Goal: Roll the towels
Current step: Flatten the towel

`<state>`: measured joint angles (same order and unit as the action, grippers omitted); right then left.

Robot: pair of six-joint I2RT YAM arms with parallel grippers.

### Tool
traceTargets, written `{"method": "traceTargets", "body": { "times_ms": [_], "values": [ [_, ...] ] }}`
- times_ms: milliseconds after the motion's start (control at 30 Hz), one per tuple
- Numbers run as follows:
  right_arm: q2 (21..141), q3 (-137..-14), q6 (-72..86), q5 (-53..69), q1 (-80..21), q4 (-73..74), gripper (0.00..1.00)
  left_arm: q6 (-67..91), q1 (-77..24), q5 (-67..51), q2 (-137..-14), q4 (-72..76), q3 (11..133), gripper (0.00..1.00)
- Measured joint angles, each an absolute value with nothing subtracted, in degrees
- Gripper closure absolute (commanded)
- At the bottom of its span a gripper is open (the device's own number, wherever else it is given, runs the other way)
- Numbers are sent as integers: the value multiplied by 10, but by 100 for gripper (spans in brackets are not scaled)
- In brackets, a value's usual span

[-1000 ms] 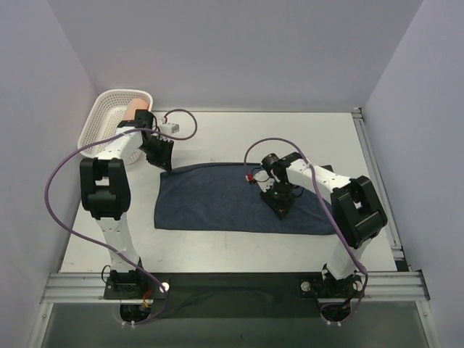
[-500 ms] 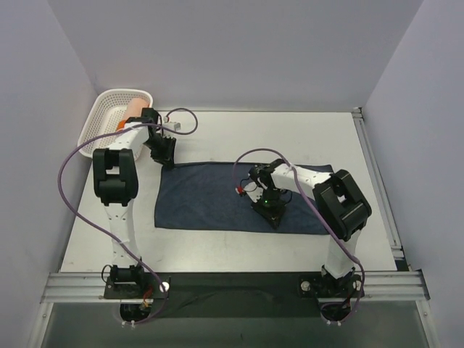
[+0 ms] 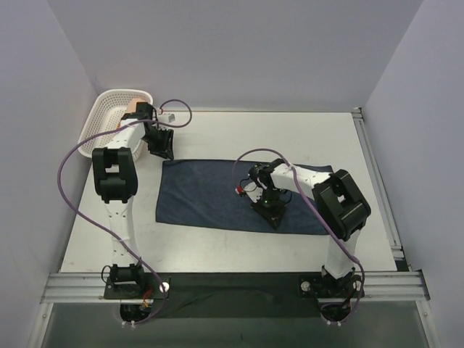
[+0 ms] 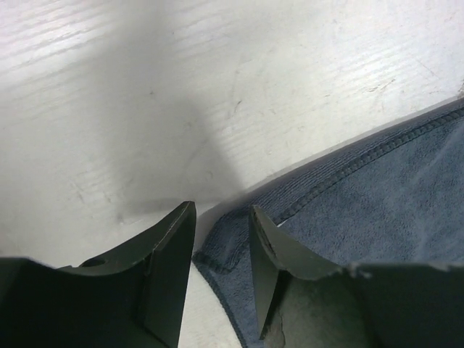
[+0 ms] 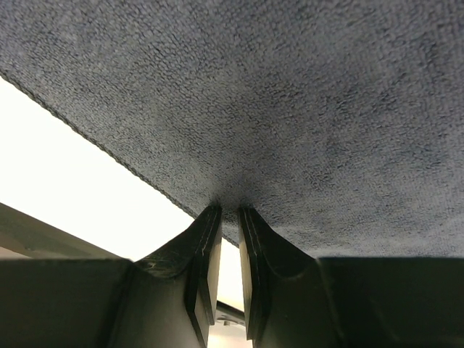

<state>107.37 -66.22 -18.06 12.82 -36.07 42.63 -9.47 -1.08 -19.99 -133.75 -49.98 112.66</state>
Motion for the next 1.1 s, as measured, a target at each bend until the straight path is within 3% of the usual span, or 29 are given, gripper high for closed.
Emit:
{"method": "traceTargets", "body": {
  "times_ms": [467,1100],
  "values": [
    [1076,-667,-181,129,-361,431,82,-81,-3,-202,-1193,-482,960,39],
    [1077,-671,-184,129,-361,433,82,-25,-3,-216,-1239,-424,954,35]
  ]
}}
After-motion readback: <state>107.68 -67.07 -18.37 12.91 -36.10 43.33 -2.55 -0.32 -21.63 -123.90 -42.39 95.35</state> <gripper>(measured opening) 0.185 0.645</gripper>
